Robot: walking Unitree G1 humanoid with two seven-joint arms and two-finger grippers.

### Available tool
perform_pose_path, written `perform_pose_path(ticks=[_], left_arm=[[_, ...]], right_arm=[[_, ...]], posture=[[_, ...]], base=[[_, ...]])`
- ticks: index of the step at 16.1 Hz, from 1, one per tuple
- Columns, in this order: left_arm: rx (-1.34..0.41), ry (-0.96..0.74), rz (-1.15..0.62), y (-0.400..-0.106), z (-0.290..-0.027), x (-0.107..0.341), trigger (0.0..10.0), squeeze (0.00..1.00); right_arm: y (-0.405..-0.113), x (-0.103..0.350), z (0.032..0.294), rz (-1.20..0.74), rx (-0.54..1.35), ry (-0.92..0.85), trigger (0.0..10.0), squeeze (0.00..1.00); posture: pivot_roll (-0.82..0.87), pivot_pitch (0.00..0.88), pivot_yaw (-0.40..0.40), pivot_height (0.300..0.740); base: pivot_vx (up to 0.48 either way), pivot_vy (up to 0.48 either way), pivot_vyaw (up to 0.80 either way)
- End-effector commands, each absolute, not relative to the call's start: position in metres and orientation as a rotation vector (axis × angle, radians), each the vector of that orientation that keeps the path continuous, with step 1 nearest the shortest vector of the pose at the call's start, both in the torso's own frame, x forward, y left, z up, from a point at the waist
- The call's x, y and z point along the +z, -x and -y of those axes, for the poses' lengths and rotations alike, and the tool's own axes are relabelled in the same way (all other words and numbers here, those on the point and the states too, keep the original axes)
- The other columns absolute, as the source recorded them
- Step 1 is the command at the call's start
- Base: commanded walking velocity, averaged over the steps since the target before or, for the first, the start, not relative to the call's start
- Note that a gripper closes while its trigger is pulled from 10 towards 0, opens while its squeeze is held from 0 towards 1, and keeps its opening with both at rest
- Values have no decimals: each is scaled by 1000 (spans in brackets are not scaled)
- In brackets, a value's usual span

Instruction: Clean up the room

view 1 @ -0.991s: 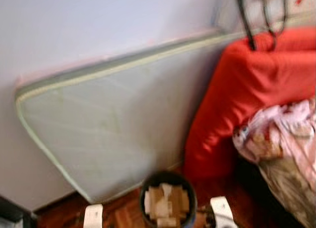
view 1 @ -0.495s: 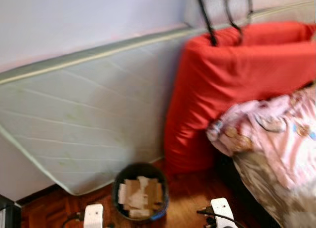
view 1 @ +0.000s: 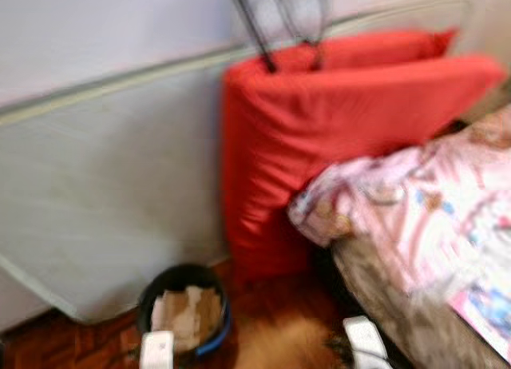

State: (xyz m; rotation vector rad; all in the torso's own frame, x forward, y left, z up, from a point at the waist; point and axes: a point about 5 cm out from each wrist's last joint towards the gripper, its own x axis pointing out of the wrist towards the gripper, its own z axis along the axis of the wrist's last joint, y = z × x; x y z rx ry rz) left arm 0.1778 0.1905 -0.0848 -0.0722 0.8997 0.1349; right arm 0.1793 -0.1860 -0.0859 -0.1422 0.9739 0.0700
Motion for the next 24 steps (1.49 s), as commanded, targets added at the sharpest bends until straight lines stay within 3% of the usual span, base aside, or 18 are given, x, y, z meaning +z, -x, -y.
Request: perform_pose_path(ticks=[1,4,13,24], left_arm=[[213,13,-958,-171,-234,-81,10000,0],[266,86,-943,-170,-234,-81,10000,0],[215,6,-956,-172,-235,-81,10000,0],[223,28,-958,-171,-234,-81,10000,0]], right_arm=[[-193,-73,218,-893,-121,-123,10000,0],[-193,-74,218,-896,-120,-121,10000,0],[-193,-74,218,-899,-117,-116,10000,0],[-193,-74,218,-899,-114,-113,10000,0]], posture=[[-89,13,42,740],[-89,13,41,740],[-89,12,43,740],[-88,12,42,740]], base=[[0,0,-781],[0,0,-781],[0,-89,-777],[0,-43,-771]])
